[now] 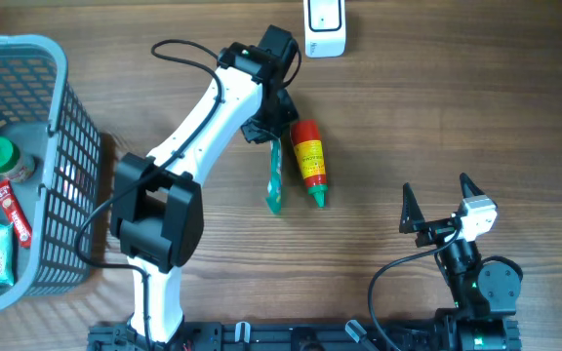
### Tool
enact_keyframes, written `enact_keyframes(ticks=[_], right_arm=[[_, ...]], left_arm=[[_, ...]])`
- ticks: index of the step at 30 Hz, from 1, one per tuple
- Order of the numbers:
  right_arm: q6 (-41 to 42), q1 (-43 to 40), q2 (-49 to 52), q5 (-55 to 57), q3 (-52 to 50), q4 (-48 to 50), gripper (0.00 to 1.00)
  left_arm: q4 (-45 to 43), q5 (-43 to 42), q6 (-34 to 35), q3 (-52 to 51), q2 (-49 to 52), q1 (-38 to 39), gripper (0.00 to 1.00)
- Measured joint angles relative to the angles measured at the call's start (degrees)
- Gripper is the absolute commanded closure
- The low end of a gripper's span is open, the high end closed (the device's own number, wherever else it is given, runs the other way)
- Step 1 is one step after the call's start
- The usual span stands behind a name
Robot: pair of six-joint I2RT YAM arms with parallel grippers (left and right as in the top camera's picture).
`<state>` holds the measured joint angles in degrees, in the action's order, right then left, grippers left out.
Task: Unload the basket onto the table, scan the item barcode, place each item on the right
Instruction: 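Place green gloves pack on table left of sriracha bottle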
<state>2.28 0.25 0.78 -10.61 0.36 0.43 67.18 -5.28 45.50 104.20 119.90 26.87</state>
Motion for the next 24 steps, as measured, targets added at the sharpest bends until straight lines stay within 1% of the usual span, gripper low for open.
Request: enact_keyframes(ticks=[1, 3, 4, 7, 8, 9, 13, 17, 19, 22, 24], right_arm=[[0.00, 0.00, 0.00, 0.02, 0.00, 0.00, 0.00], [0.00, 0.00, 0.00, 0.02, 0.00, 0.00, 0.00], [0.00, 0.00, 0.00, 0.02, 0.00, 0.00, 0.00], [-0.02, 0.00, 0.00, 0.02, 0.00, 0.00, 0.00], [-0.02, 0.00, 0.00, 0.00, 0.00, 0.00, 0.00], [0.00, 0.00, 0.00, 0.02, 0.00, 0.00, 0.00], [0.00, 0.00, 0.00, 0.02, 0.00, 0.00, 0.00], [0.00, 0.00, 0.00, 0.02, 0.00, 0.00, 0.00], [0.00, 0.00, 0.00, 0.00, 0.00, 0.00, 0.00], [-0.02, 0.00, 0.00, 0.02, 0.00, 0.00, 0.00], [0.00, 0.00, 0.00, 0.02, 0.00, 0.00, 0.00]], left_arm=[[0.02, 0.02, 0.11, 0.00, 0.00, 0.07, 0.65], [0.02, 0.00, 0.81, 0.00, 0.00, 0.07, 0.62], [0.02, 0.00, 0.76, 0.00, 0.00, 0.07, 0.55], [0.07, 0.02, 0.96, 0.00, 0.00, 0.07, 0.41], [0.26, 0.00, 1.25, 0.00, 0.00, 0.07, 0.27], [0.76, 0.02, 1.29, 0.00, 0.00, 0.07, 0.21], [5.03, 1.25, 1.16, 0.00, -0.09, -0.46, 0.18], [12.44, 6.40, 1.20, 0.15, -2.43, -4.07, 0.09], [13.00, 7.69, 1.07, 0.39, -4.81, -5.46, 0.06], [12.79, 9.81, -0.39, 0.98, -10.99, -7.39, 0.00], [12.87, 11.13, -1.81, 1.57, -14.40, -7.74, 0.00]])
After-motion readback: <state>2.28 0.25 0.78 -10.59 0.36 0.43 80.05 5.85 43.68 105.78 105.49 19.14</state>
